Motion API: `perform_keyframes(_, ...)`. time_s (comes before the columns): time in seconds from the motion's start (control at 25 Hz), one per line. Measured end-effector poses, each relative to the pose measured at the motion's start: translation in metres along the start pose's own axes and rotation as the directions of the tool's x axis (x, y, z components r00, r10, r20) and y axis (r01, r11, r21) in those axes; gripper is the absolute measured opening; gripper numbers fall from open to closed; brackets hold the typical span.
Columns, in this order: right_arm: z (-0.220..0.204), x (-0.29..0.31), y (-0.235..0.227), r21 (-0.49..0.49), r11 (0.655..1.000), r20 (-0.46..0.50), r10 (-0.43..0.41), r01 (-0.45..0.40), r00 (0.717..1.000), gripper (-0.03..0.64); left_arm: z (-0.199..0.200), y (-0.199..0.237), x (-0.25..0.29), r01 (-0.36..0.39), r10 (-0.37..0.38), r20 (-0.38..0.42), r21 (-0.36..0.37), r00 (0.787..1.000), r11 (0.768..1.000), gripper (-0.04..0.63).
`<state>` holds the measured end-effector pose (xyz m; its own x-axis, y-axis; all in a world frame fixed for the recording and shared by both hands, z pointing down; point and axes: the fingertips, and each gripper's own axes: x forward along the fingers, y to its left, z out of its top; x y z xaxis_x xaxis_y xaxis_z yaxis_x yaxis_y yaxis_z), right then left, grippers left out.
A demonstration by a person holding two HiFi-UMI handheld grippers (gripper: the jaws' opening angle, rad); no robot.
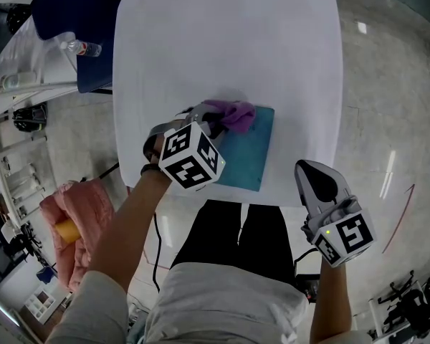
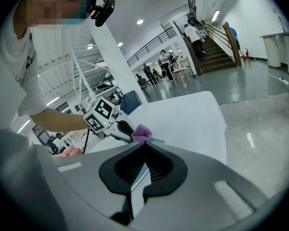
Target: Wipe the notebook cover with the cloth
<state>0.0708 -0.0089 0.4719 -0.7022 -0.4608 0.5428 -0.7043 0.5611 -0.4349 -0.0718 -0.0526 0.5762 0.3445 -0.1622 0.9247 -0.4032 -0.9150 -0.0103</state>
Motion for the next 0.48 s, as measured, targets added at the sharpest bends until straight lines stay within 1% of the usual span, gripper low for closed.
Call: perform_keyframes(0.48, -0.001, 0.000, 0.003, -0.002, 1.000, -0.003, 0.013, -0.013, 1.000, 0.015, -0.006, -0.019, -0.004, 0.028, -0.028, -0.014, -0.010, 0.999, 1.000, 0.061)
